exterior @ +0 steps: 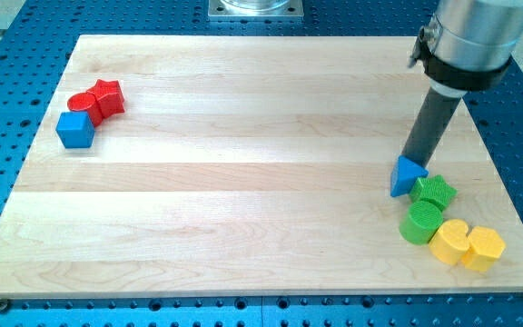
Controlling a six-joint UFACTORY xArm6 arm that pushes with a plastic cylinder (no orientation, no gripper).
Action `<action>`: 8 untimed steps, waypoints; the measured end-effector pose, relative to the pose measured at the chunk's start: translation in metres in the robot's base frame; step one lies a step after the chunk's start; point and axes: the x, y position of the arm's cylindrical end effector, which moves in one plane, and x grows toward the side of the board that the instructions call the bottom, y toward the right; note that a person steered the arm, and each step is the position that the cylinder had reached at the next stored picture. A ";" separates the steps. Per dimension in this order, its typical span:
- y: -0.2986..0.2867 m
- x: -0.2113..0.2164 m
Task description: Move the arm towards the left
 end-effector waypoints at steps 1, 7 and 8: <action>-0.007 -0.004; -0.145 0.012; -0.146 0.012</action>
